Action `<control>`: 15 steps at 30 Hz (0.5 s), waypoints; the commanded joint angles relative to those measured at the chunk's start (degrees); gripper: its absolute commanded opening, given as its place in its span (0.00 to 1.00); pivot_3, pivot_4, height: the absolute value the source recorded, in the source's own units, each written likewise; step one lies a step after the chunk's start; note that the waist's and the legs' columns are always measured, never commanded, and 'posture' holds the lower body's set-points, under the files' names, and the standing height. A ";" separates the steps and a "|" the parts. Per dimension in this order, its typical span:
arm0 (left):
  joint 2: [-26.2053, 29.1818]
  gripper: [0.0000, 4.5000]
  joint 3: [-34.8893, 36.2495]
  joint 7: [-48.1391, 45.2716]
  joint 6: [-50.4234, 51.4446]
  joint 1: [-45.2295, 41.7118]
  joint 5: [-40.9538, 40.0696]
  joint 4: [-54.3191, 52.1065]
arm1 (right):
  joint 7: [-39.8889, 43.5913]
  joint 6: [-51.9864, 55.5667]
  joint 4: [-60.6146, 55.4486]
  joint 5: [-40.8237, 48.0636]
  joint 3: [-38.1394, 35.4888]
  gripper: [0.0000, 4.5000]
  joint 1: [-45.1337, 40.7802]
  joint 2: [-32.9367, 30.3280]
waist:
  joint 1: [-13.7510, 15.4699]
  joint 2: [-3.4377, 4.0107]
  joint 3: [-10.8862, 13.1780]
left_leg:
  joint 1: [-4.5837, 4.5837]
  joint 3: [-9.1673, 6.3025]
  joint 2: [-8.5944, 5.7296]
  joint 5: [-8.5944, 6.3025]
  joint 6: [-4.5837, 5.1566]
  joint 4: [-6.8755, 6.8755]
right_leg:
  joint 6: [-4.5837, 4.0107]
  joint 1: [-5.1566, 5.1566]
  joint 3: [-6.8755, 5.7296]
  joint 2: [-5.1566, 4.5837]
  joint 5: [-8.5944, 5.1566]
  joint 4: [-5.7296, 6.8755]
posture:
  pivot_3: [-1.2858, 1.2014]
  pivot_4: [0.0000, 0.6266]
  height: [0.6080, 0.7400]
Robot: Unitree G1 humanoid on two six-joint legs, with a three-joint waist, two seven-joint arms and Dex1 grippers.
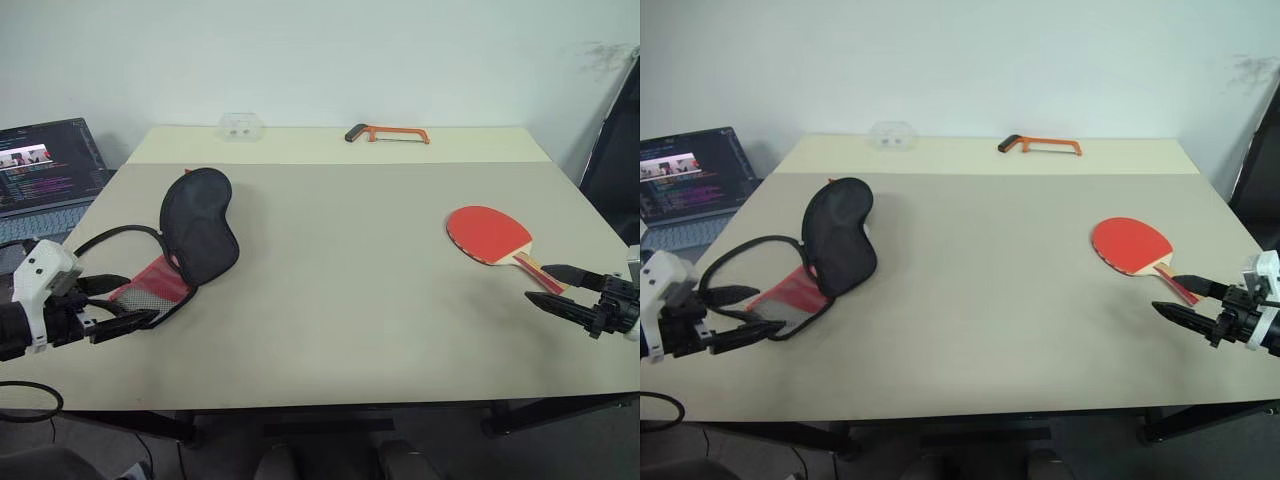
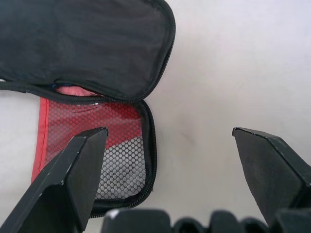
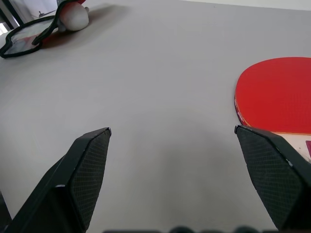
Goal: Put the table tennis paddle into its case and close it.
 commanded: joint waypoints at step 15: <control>-13.75 1.00 8.00 32.92 7.95 -6.76 1.98 -1.63 | -0.41 3.17 -9.24 4.55 -1.78 1.00 -2.20 -1.20 | 0.11 -0.04 0.00 | -0.02 -0.07 -0.02 0.00 0.00 0.08 | 0.04 0.05 -0.02 0.00 0.01 0.04 | 0.52 0.24 1.00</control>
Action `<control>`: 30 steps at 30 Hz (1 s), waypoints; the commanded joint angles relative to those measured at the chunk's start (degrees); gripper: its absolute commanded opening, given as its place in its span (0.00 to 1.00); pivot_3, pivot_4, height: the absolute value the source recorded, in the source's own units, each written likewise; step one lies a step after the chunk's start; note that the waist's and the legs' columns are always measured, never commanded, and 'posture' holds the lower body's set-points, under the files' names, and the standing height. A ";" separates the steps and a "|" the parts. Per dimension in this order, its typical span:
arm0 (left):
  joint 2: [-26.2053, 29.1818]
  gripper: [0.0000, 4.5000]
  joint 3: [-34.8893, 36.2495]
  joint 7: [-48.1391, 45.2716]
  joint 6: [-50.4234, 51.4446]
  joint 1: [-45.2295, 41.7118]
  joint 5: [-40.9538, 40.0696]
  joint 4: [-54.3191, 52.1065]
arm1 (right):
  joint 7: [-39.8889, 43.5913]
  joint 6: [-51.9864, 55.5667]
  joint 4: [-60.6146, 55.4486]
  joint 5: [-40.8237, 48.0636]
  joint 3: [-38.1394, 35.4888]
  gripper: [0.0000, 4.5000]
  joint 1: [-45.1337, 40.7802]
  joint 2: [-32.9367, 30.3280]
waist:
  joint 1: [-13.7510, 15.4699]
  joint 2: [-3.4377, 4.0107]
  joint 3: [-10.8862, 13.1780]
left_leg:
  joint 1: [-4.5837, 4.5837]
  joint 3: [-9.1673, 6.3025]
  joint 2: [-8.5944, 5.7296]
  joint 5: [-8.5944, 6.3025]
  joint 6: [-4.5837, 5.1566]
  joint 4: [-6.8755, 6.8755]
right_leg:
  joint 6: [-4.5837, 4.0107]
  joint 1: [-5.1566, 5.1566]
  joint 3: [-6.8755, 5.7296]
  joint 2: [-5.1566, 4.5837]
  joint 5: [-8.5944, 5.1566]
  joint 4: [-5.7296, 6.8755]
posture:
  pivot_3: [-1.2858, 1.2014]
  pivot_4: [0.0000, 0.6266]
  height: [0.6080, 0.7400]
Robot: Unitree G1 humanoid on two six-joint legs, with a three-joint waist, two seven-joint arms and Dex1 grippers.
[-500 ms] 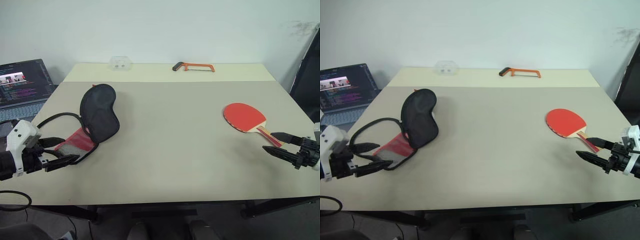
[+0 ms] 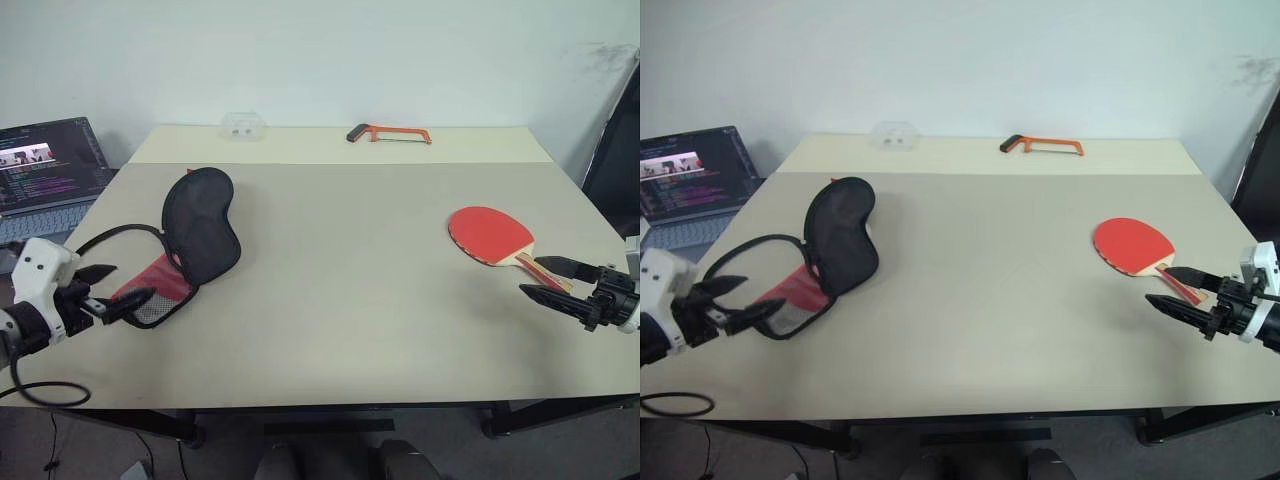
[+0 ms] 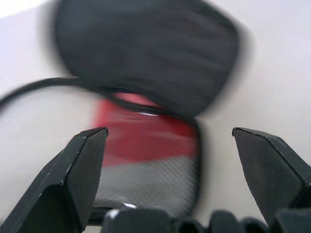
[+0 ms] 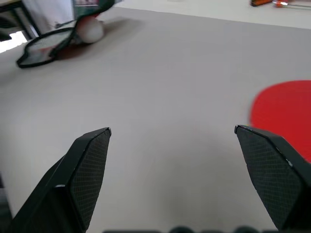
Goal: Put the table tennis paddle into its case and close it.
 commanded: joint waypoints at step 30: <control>-25.14 1.00 3.14 46.24 27.18 -9.58 4.80 -15.20 | 0.08 3.04 -7.05 3.36 8.99 1.00 -14.32 0.27 | 0.37 -0.30 -0.01 | -0.02 -0.63 -0.13 0.01 -0.02 0.13 | -0.21 0.33 -0.46 0.02 0.15 -0.09 | 0.52 0.24 1.00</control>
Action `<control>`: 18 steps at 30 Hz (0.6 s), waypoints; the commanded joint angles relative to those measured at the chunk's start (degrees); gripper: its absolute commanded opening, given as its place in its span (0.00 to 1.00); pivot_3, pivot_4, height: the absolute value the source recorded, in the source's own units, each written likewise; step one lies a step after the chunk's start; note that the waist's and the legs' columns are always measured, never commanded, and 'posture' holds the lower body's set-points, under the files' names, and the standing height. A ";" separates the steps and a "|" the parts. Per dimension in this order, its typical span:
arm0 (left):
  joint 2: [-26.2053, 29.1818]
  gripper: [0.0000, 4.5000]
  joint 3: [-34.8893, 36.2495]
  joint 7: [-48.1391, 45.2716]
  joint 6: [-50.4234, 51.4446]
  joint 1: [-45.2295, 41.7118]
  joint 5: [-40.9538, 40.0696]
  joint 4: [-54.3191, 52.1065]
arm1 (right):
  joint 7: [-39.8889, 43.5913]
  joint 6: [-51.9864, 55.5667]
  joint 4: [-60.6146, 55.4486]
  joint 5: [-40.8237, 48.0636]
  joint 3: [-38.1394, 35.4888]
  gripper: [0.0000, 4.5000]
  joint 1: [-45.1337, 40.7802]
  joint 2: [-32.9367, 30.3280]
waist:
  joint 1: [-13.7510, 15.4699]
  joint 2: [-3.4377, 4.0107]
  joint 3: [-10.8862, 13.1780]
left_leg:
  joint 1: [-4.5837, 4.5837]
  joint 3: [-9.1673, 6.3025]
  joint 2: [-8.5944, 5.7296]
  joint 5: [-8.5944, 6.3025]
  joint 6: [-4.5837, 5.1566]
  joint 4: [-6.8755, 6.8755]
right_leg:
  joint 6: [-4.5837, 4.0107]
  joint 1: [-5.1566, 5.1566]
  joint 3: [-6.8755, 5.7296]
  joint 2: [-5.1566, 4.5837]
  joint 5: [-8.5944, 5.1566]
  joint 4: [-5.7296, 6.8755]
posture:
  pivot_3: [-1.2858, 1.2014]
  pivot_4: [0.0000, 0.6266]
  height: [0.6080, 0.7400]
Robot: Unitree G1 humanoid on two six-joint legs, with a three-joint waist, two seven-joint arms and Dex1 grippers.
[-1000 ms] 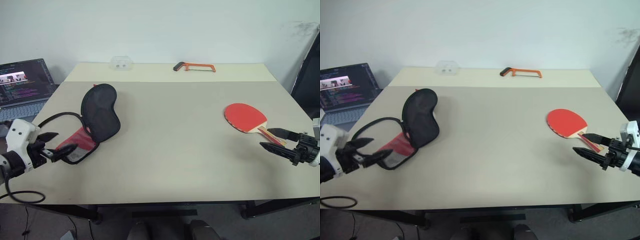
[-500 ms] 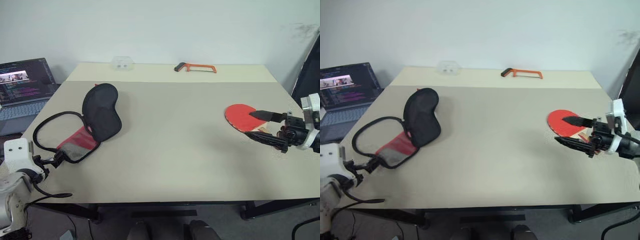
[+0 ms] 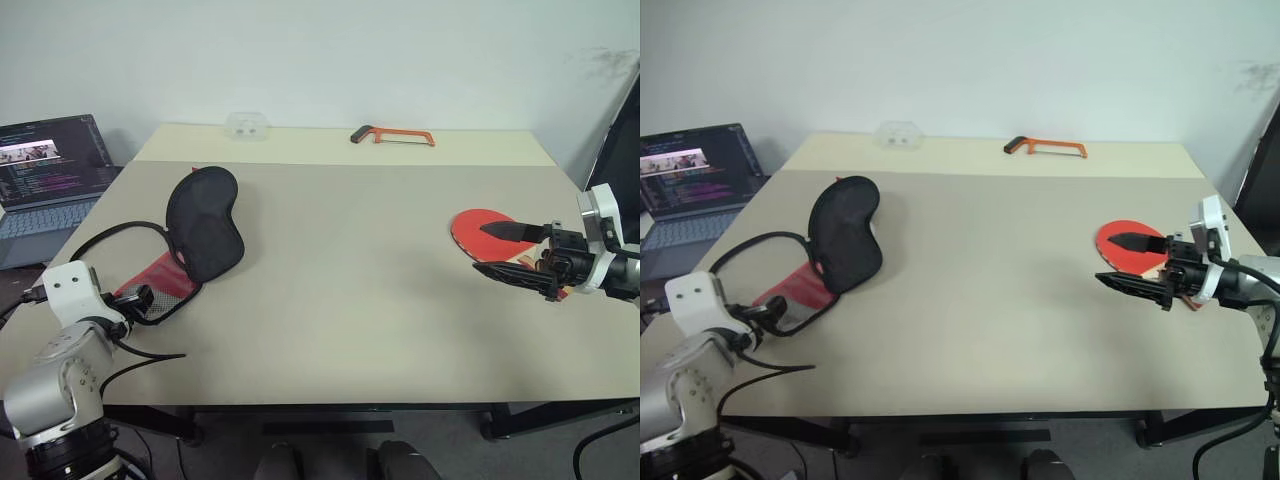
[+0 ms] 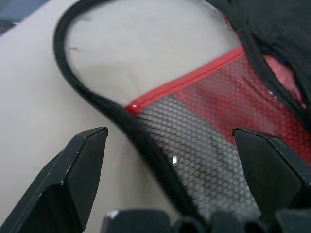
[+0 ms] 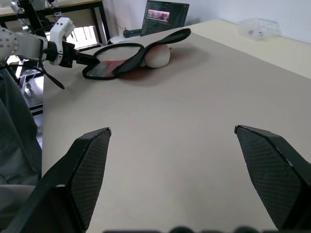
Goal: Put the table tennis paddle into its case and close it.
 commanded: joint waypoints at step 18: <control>-4.17 0.72 -3.56 4.56 -1.12 -7.51 2.86 7.32 | 1.93 -4.07 1.60 -0.60 -3.32 1.00 1.95 -1.28 | 1.14 -0.01 0.00 | -0.02 -0.49 -0.06 0.04 -0.04 0.04 | 0.00 0.22 -0.49 0.00 0.00 -0.03 | 0.52 0.24 1.00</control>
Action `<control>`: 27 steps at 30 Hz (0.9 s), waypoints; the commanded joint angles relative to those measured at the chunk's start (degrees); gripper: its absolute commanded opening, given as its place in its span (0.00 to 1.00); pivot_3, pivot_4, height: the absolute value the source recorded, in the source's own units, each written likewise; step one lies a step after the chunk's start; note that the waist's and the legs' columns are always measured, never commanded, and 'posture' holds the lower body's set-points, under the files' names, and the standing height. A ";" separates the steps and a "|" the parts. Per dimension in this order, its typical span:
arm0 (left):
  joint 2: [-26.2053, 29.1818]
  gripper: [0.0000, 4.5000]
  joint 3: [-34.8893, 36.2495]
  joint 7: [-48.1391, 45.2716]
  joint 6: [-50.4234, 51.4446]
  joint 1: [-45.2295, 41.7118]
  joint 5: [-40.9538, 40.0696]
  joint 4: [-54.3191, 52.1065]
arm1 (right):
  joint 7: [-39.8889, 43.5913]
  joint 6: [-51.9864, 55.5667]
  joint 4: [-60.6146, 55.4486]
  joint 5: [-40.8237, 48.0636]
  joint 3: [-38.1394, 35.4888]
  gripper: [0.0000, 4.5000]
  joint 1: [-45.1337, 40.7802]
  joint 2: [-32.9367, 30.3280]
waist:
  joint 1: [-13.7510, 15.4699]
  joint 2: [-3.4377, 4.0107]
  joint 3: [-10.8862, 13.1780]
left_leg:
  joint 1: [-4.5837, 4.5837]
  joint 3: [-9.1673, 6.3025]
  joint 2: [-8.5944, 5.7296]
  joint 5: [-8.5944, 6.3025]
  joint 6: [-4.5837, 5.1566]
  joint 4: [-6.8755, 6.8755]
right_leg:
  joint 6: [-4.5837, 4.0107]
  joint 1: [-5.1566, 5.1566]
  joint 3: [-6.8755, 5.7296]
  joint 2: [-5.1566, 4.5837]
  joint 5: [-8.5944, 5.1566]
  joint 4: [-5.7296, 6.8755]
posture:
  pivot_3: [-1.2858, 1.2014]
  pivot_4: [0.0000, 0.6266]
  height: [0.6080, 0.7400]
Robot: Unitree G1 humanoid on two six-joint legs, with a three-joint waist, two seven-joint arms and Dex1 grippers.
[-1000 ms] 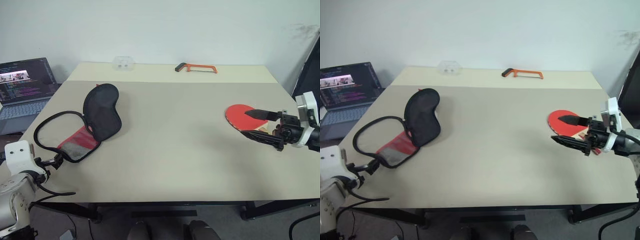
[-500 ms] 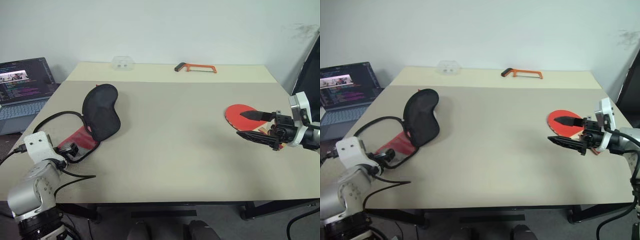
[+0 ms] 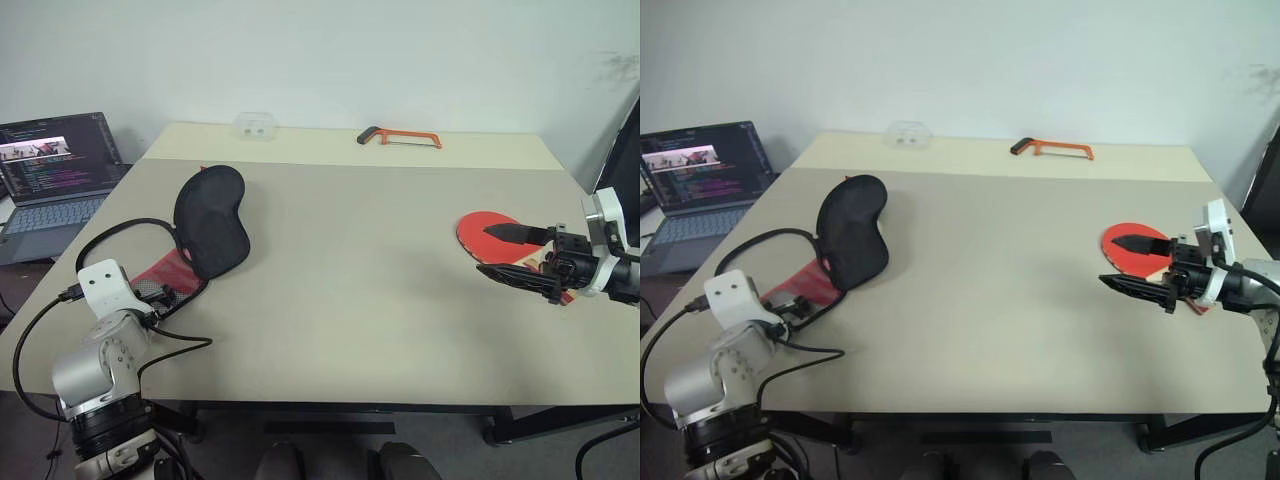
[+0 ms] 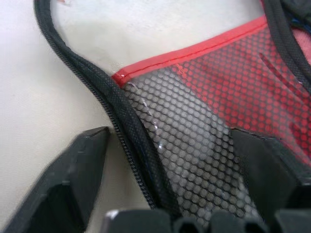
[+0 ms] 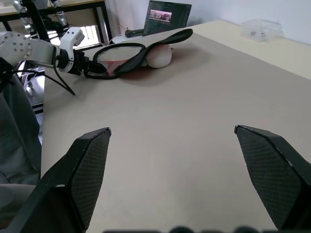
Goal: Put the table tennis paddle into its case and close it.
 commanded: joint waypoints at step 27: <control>3.26 0.00 -13.50 -13.31 -5.61 -7.66 -0.61 3.18 | -2.44 0.27 -3.44 -0.02 -0.42 1.00 -1.59 0.68 | 0.47 0.00 0.01 | -0.15 -0.19 0.02 -0.01 -0.01 -0.12 | -0.01 0.20 -0.29 -0.03 0.02 -0.59 | 0.52 0.24 1.00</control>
